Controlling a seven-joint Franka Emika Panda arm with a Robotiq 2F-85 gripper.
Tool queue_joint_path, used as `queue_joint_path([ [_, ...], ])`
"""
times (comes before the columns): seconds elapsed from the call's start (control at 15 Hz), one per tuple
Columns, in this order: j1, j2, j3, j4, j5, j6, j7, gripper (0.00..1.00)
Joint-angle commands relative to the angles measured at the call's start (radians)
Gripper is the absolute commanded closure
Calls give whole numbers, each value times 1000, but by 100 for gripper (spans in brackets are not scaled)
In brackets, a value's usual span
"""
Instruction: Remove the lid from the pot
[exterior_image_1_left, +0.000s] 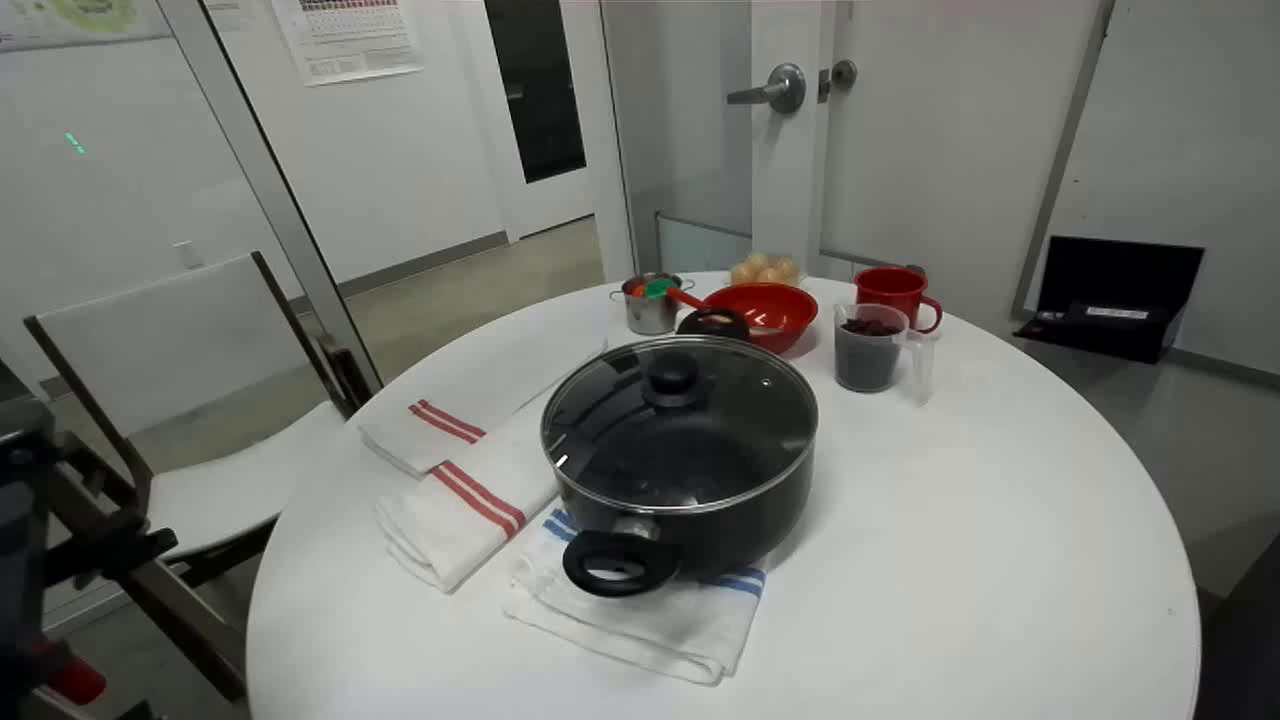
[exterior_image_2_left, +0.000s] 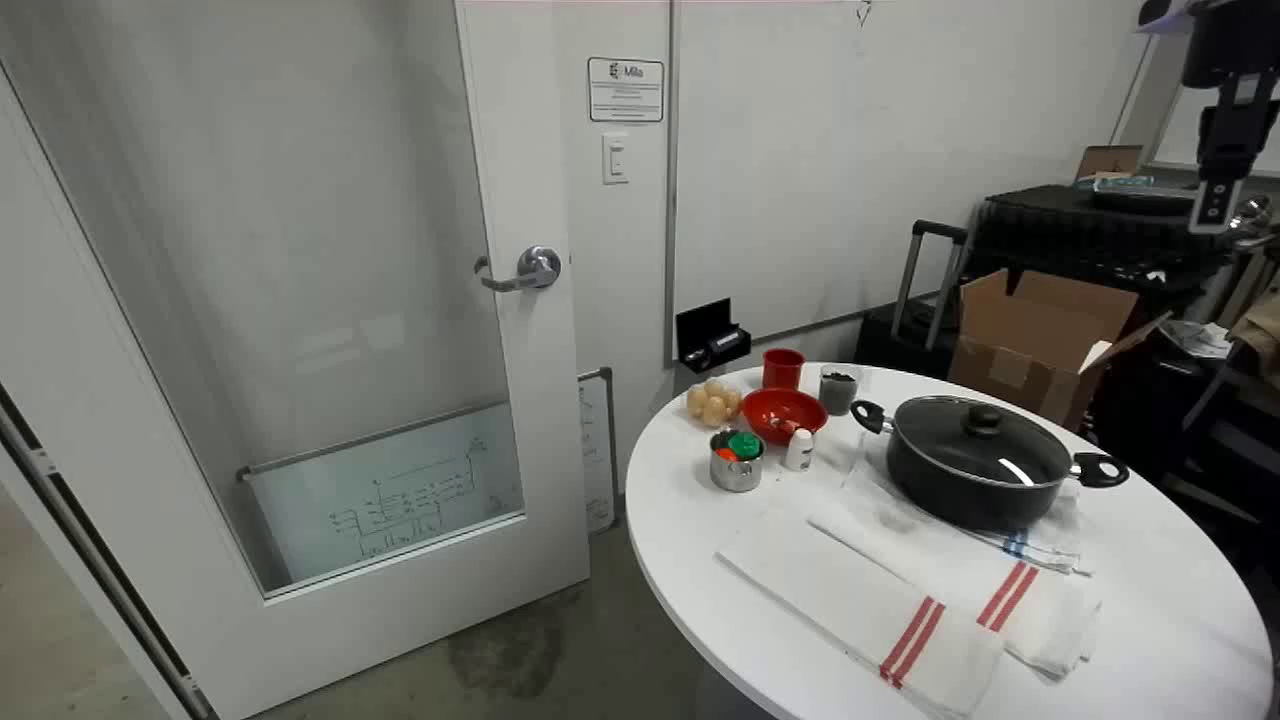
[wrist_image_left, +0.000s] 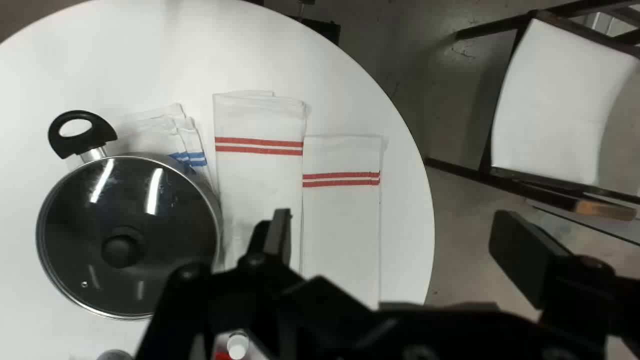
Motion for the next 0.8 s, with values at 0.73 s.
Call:
queue_joint_path([
  [0.73, -20, 17, 8, 8, -2, 11, 4, 0],
])
